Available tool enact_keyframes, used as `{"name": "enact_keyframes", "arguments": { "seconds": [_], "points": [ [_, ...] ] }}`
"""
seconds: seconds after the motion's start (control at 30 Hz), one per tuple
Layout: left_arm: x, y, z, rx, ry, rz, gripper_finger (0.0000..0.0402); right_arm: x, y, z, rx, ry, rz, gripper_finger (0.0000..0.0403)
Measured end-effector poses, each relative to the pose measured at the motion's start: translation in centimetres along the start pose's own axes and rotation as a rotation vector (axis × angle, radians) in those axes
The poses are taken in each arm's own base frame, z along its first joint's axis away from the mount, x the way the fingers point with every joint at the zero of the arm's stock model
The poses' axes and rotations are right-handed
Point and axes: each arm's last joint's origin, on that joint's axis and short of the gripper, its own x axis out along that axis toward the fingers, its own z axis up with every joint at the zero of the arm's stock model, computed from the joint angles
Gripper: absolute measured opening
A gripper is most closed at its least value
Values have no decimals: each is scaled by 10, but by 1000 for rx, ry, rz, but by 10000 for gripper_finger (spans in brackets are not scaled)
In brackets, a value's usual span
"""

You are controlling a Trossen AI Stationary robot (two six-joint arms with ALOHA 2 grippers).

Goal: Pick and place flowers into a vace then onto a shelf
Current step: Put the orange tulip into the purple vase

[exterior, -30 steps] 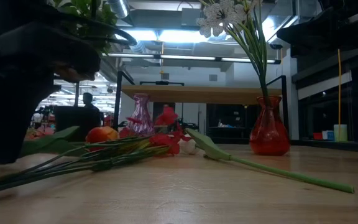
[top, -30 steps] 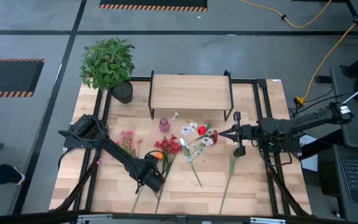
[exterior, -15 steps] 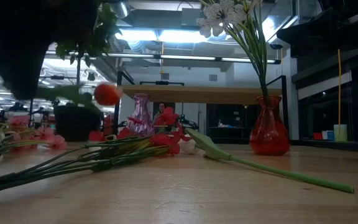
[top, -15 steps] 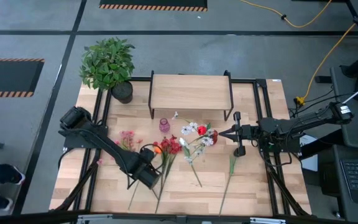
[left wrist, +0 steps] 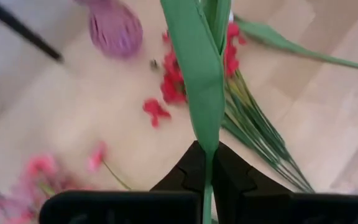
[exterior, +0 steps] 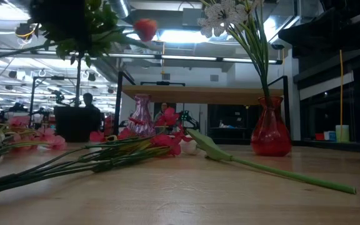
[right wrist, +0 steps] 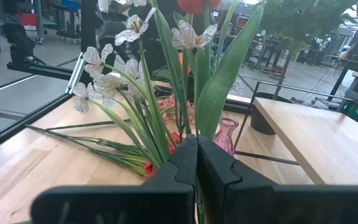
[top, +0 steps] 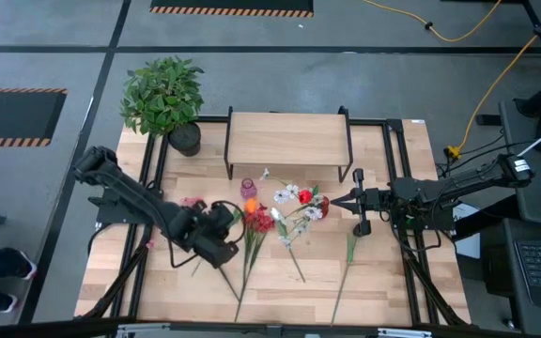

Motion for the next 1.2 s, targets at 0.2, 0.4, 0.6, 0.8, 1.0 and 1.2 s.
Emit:
{"name": "enact_keyframes", "arguments": {
  "seconds": [0.2, 0.4, 0.6, 0.8, 1.0, 1.2],
  "points": [
    [-9, 11, 13, 118, -112, 29, 4, 0, 0, 0, 0, 0, -1, 12],
    [-13, 23, 13, 162, -223, -26, 4, 0, 0, 0, -4, 0, -1, 12],
    [-1, 51, 8, 174, -383, -168, 4, 0, 0, 0, -4, 0, -1, 12],
    [-11, 85, 20, 205, -597, -216, 4, 0, 0, 0, 0, 0, -1, 12],
    [-5, 103, 31, 222, -808, -239, 4, 0, 0, 0, 4, 1, -1, 12],
    [4, 114, 44, 265, -953, -271, 4, 0, 0, -2, 54, 18, 1, 12]
  ]
}}
